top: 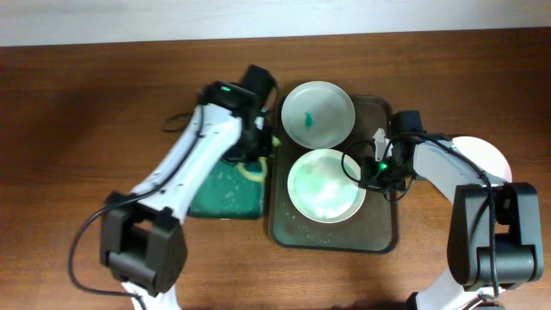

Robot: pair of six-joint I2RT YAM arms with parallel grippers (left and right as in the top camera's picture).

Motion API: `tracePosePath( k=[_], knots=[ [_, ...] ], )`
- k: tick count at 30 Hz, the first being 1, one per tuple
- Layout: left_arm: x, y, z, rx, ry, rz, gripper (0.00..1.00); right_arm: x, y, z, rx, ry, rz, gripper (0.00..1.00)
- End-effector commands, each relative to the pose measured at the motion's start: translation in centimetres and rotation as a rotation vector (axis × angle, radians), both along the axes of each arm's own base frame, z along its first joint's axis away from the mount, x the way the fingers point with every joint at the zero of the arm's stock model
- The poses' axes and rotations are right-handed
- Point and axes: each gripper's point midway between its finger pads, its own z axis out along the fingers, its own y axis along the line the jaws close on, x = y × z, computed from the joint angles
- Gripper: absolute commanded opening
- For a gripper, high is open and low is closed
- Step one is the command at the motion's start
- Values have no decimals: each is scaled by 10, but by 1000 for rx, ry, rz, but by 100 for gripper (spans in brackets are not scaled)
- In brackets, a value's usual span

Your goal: Clean dirty plates on tray and stack at the side

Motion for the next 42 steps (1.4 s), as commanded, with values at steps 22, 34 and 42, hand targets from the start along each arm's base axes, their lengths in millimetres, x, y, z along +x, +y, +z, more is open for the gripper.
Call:
tracePosePath(
  k=[22,34,42],
  knots=[
    [-13,56,51,-34,-215,106,100,-37,-11,201,-1098,-698,90,4],
    [-13,56,51,-34,-215,106,99,-43,15,246,-1304,-908,206,4],
    [-13,56,51,-34,-215,106,99,-43,15,247,-1302,-909,204,4]
  ],
)
